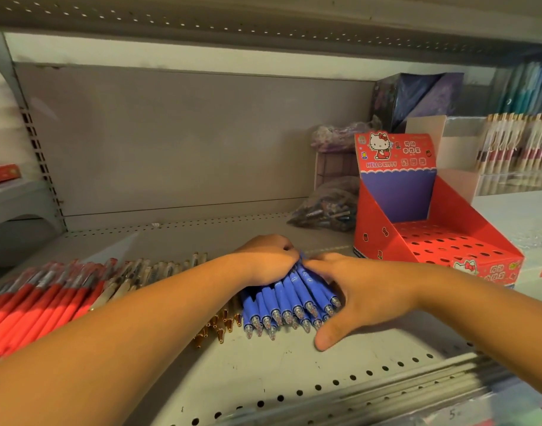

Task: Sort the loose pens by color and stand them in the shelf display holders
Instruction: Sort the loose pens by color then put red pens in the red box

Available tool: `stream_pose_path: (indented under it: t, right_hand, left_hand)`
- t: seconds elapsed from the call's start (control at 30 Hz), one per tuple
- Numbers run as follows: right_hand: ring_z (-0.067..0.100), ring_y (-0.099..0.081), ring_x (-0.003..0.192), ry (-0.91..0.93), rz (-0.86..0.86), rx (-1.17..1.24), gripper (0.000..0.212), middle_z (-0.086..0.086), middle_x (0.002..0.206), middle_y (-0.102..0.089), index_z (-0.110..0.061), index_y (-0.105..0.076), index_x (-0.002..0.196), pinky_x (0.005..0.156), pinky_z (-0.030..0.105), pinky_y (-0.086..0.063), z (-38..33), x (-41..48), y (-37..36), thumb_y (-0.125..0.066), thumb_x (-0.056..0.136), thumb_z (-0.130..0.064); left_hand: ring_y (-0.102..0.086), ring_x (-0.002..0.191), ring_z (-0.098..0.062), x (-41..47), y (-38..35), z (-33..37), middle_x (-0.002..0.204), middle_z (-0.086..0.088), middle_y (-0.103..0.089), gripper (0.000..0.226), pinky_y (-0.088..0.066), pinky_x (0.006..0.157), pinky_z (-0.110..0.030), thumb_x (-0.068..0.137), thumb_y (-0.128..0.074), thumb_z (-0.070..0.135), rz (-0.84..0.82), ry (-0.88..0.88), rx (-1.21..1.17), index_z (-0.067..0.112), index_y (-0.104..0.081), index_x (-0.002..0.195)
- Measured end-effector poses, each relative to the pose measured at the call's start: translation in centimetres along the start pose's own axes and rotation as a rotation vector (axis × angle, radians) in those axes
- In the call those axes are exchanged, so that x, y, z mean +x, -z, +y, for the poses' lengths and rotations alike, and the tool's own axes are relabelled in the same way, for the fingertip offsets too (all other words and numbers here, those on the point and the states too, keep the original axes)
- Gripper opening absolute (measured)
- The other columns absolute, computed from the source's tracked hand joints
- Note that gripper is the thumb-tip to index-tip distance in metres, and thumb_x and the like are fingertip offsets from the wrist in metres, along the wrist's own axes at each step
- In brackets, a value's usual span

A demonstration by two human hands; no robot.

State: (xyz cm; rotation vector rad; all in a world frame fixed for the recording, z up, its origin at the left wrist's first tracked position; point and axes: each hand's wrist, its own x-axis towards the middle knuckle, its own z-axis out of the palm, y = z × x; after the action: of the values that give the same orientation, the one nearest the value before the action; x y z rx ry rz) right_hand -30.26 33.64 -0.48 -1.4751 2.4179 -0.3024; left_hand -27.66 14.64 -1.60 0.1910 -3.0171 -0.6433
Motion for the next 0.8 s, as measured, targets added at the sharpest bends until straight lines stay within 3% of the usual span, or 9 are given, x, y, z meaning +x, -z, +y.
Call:
stream_pose_path:
  t: [0.1,0.3,0.4,0.53,0.67,0.8]
  right_hand:
    - [0.016,-0.030,0.136,-0.037,0.025,-0.174,0.116,-0.007,0.148,-0.030,-0.027,-0.023,0.151,0.115,0.036,-0.032,-0.3,0.5,-0.5,-0.073,0.059,-0.076]
    - [0.017,-0.019,0.142,-0.035,0.021,-0.175,0.119,-0.008,0.155,-0.019,-0.026,-0.012,0.155,0.119,0.039,-0.026,-0.1,0.7,-0.9,-0.066,0.064,-0.079]
    - [0.015,-0.035,0.133,-0.041,0.001,-0.126,0.108,-0.008,0.147,-0.032,-0.031,-0.020,0.151,0.114,0.034,-0.033,0.0,0.7,-0.8,-0.068,0.066,-0.076]
    - [0.007,-0.054,0.117,-0.051,0.033,0.021,0.095,-0.018,0.131,-0.053,-0.035,-0.039,0.140,0.104,0.032,-0.044,0.2,0.3,-0.4,-0.068,0.061,-0.079]
    - [0.005,-0.055,0.119,-0.059,0.144,0.051,0.098,-0.017,0.135,-0.055,-0.033,-0.045,0.139,0.106,0.033,-0.042,0.1,0.4,0.0,-0.040,0.062,-0.094]
    - [0.017,-0.050,0.128,-0.113,0.161,0.070,0.100,0.001,0.143,-0.053,-0.014,-0.050,0.141,0.111,0.033,-0.034,-0.3,1.0,1.1,-0.022,0.073,-0.083]
  left_hand:
    - [-0.058,0.092,-0.016,0.0,-0.2,0.2,0.106,0.000,-0.066,0.032,-0.048,0.083,-0.033,0.099,-0.038,0.039,0.016,-0.010,-0.006,0.025,-0.065,0.109]
    - [-0.056,0.084,-0.012,-0.2,-0.2,0.2,0.096,0.004,-0.064,0.028,-0.044,0.071,-0.030,0.099,-0.036,0.038,0.049,-0.008,-0.040,0.031,-0.063,0.094]
    - [-0.055,0.078,-0.009,-0.4,-0.1,0.4,0.087,0.006,-0.062,0.030,-0.038,0.064,-0.027,0.100,-0.036,0.035,0.061,-0.005,-0.083,0.030,-0.061,0.084]
    - [-0.055,0.087,-0.017,-1.5,1.3,0.6,0.104,-0.002,-0.064,0.035,-0.039,0.069,-0.029,0.101,-0.034,0.038,0.119,0.006,-0.089,0.020,-0.063,0.109]
    - [-0.055,0.083,-0.019,-3.8,3.8,-0.1,0.098,-0.002,-0.064,0.031,-0.042,0.074,-0.032,0.101,-0.043,0.038,0.150,0.013,-0.081,0.018,-0.065,0.110]
    - [-0.060,0.095,-0.016,-7.2,5.8,-2.1,0.110,-0.002,-0.067,0.023,-0.044,0.075,-0.028,0.099,-0.049,0.034,0.203,0.080,-0.110,0.021,-0.065,0.111]
